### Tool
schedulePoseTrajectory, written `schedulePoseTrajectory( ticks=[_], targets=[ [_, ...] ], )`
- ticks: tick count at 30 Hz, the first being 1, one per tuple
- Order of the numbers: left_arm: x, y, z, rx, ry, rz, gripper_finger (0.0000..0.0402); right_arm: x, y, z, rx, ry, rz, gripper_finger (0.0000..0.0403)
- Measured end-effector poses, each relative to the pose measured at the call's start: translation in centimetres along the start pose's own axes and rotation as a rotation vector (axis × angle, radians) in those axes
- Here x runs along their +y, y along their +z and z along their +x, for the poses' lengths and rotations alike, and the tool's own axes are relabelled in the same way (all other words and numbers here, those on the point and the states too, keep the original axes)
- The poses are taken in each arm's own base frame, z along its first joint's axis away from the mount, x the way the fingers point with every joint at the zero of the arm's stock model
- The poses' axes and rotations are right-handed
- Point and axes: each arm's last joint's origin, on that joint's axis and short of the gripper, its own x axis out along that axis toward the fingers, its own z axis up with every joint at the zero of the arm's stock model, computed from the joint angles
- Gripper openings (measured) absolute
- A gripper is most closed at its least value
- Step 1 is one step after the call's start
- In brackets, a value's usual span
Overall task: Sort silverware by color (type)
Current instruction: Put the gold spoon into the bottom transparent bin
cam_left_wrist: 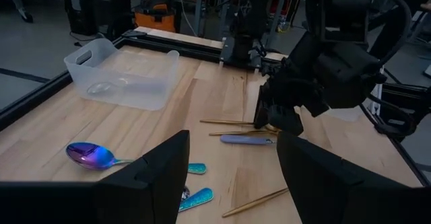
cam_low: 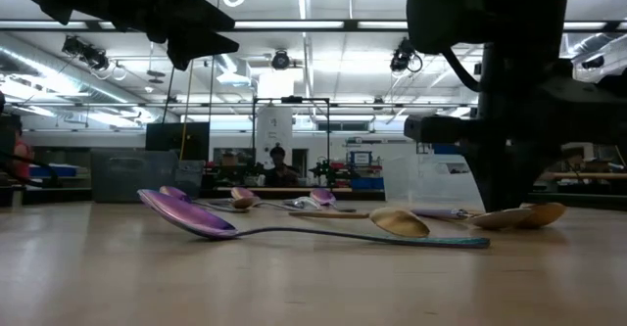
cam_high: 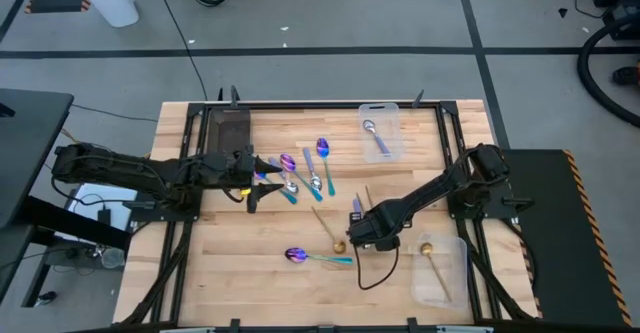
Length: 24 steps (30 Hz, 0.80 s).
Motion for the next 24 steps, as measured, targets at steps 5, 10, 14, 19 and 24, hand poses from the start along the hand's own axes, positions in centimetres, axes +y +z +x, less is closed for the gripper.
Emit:
schedulePoseTrajectory(
  ticks=[5,10,14,19,24],
  targets=[
    [0.0,0.0,0.0,0.000,0.000,0.000,0.0231,0.0,0.1,0.0,-0.013,0.006,0.006,0.0012],
    [0.0,0.0,0.0,0.000,0.000,0.000,0.0231,0.2,0.5,-0.2,-0.003,-0.002,0.020,0.0015],
    [0.0,0.0,0.0,0.000,0.000,0.000,0.0231,0.5,0.5,-1.1,-0.016,-0.029,0.074,0.0013],
    [-0.1,0.2,0.0,-0.024,-0.006,-0.015,0.0231,0.8,0.1,-3.6,-0.116,-0.091,0.252,0.0012],
    [-0.4,0.6,-0.1,-0.069,-0.031,-0.044,0.0231,1.3,-0.4,-5.7,-0.207,-0.126,0.482,0.0012]
  ],
)
